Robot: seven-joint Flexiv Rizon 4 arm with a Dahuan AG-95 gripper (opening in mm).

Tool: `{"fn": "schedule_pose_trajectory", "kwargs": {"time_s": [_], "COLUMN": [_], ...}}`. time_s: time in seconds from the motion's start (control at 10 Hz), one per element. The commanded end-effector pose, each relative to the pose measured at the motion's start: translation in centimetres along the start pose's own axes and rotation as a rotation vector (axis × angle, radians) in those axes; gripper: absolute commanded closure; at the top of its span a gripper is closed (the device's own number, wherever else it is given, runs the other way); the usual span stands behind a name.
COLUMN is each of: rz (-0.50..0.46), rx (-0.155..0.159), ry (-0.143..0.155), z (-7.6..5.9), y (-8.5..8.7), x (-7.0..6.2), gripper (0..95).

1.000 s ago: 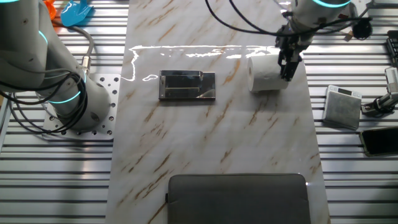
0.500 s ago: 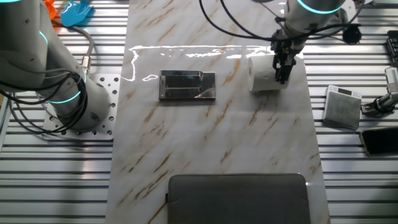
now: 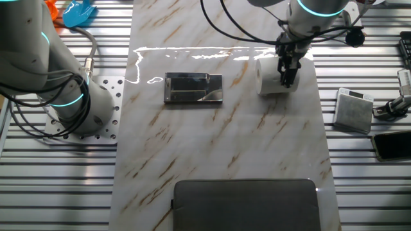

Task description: Take the roll of paper down from the shelf

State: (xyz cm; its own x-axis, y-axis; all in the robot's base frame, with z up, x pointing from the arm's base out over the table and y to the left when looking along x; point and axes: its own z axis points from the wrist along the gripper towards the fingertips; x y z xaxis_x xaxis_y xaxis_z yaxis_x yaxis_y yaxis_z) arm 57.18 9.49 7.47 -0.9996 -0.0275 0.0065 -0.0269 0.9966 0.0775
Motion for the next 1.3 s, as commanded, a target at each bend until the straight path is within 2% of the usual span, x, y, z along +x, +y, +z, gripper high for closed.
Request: {"fn": "schedule_pose_trajectory", "kwargs": {"time_s": [0.1, 0.4, 0.5, 0.6, 0.7, 0.8, 0.9, 1.0, 1.1, 1.3], "rz": [-0.003, -0.014, -0.008, -0.007, -0.012, -0.011, -0.014, -0.019, -0.030, -0.032], "rx": [0.001, 0.001, 0.000, 0.007, 0.012, 0.013, 0.026, 0.051, 0.090, 0.078], "ry": [-0.001, -0.013, -0.013, -0.012, -0.010, -0.012, -0.011, -0.010, -0.007, 0.002], "z": [0.27, 0.96, 1.01, 1.09, 1.11, 1.12, 1.16, 1.26, 1.26, 1.02], "y": [-0.05, -0.05, -0.05, -0.05, -0.05, -0.06, -0.06, -0.06, -0.08, -0.16], "x": [0.20, 0.36, 0.38, 0.38, 0.38, 0.38, 0.38, 0.37, 0.38, 0.44], "gripper": [0.0, 0.0, 19.0, 57.0, 76.0, 76.0, 95.0, 95.0, 95.0, 95.0]}}
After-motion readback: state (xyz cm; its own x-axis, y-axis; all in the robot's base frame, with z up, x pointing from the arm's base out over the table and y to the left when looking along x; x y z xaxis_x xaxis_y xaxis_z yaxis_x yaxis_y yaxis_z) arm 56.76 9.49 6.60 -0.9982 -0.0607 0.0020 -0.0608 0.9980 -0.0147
